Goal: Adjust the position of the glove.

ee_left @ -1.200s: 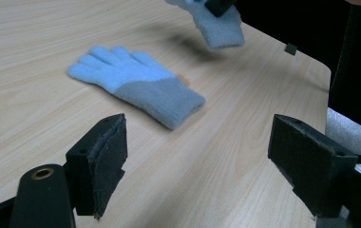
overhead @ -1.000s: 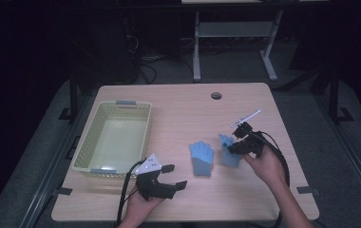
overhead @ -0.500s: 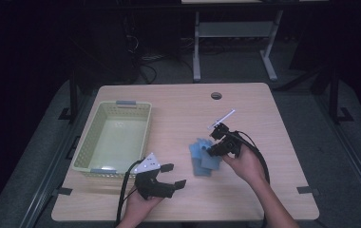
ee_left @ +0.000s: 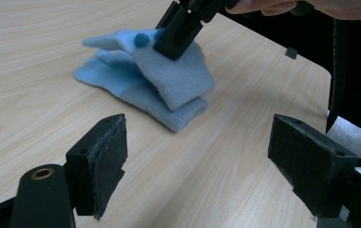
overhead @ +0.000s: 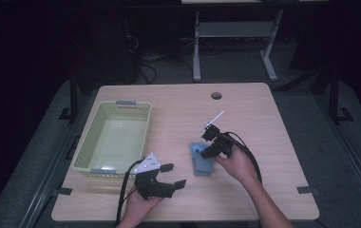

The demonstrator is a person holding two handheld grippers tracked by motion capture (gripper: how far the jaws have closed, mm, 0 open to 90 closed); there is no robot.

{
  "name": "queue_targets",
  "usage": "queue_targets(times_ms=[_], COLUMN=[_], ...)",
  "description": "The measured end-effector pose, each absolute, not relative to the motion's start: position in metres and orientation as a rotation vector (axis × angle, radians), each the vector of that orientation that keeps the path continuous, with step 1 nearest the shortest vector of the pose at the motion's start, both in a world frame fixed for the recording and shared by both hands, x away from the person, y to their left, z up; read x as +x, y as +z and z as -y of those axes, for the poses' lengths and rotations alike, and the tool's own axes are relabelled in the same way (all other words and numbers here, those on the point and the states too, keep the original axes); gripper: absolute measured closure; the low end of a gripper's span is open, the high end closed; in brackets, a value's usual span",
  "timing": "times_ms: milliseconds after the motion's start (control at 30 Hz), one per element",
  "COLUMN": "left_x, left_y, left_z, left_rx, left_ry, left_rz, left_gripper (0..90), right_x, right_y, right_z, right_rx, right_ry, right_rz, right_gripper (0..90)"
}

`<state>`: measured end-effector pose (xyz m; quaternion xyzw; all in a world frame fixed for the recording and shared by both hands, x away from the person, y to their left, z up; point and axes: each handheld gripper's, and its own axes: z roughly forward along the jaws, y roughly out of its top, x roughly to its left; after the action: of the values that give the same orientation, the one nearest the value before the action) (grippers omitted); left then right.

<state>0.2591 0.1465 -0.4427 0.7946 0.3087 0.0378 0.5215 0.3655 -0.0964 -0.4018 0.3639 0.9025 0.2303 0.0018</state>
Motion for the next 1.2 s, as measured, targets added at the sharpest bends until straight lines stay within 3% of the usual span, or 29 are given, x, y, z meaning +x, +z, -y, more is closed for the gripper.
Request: queue_targets(times_ms=[467,833,900,1033,1200], left_x=[0.259,0.260,0.260,0.260,0.260], left_y=[-0.444,-0.444,-0.445,-0.446,-0.447], left_z=[-0.145,-0.146,-0.145,-0.144,-0.143], left_rx=[1.906,1.910,1.911,1.920,1.922], left_ry=[0.084,0.086,0.083,0.082,0.087], left_rz=[-0.737,-0.737,-0.741,-0.741,-0.751], left_gripper=[20.3,20.3,20.3,20.4,22.0], right_x=[0.370,0.372,0.371,0.368,0.369], right_y=[-0.412,-0.414,-0.411,-0.410,-0.423], right_z=[0.091,0.091,0.094,0.093,0.087], right_rx=[1.087,1.096,1.102,1.087,1.095], right_ry=[0.700,0.684,0.717,0.731,0.680], right_rz=[-2.869,-2.852,-2.833,-2.832,-2.862], right_gripper=[72.9,55.3,56.6,70.9,74.8])
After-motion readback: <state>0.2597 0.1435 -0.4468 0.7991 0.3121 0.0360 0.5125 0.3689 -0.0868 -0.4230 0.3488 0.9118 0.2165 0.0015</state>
